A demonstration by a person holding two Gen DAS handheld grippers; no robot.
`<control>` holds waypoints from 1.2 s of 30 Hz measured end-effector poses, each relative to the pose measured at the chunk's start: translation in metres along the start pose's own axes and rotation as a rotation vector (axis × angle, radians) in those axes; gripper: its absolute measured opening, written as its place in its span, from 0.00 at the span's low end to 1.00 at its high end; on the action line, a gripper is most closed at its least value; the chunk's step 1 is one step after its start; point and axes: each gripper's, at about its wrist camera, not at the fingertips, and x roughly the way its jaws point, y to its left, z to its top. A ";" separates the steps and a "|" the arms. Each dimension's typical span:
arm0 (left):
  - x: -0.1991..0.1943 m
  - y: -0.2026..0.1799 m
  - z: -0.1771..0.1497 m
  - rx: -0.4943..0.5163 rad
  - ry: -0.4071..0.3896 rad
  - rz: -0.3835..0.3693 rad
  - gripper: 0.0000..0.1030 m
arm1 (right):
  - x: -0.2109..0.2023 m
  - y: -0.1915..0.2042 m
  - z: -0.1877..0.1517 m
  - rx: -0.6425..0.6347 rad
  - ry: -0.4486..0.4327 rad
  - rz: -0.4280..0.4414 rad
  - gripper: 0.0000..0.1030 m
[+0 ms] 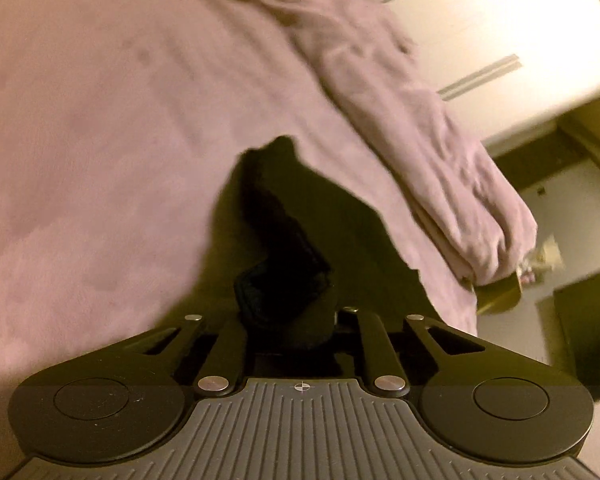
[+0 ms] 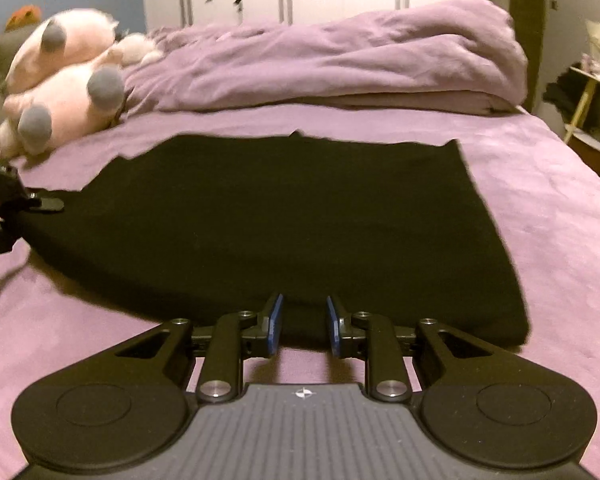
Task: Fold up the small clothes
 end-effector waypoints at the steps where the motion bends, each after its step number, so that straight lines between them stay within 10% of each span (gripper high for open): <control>1: -0.002 -0.008 0.001 0.034 0.001 0.003 0.13 | -0.003 -0.005 0.000 0.014 -0.008 -0.009 0.22; 10: 0.000 -0.110 -0.031 0.391 0.017 -0.085 0.13 | -0.018 -0.053 -0.009 0.129 -0.031 -0.151 0.22; 17: 0.060 -0.178 -0.098 0.664 0.193 -0.073 0.13 | -0.019 -0.057 -0.012 0.137 -0.037 -0.158 0.22; 23: 0.096 -0.168 -0.131 0.630 0.322 -0.012 0.32 | -0.021 -0.062 -0.015 0.147 -0.036 -0.151 0.22; 36: 0.006 -0.133 -0.123 0.517 0.186 -0.029 0.49 | -0.022 -0.059 -0.017 0.147 -0.059 -0.120 0.22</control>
